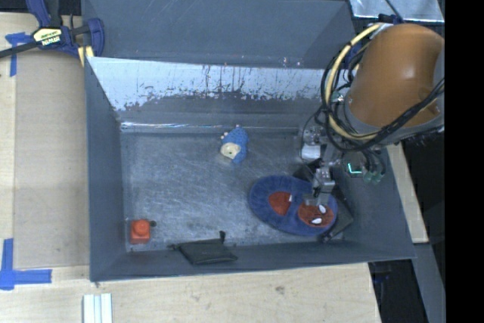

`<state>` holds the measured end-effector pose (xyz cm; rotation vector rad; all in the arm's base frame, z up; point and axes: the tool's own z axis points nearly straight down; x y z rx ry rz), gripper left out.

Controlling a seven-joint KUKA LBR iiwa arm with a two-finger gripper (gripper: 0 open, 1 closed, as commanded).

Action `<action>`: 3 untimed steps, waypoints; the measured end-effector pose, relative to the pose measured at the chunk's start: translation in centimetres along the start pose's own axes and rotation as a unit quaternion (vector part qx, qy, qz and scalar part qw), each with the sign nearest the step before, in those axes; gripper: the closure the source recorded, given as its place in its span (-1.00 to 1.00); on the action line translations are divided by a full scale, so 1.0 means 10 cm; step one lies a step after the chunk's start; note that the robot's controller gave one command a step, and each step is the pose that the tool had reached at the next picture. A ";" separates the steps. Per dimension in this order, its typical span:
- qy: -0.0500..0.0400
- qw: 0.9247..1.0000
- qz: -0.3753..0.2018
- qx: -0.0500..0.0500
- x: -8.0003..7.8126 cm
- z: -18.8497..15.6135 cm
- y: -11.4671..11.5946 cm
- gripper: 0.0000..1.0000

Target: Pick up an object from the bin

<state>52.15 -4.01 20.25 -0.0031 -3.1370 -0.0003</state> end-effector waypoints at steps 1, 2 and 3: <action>0.001 0.978 -0.211 0.000 -0.10 1.26 0.17 -1.00; -0.003 0.978 -0.210 0.000 -0.13 1.21 0.18 1.00; -0.008 0.977 -0.215 0.002 -0.22 -0.08 0.25 1.00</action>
Offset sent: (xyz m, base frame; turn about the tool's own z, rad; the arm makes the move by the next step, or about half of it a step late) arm 0.0110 0.0166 -0.1245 -0.4237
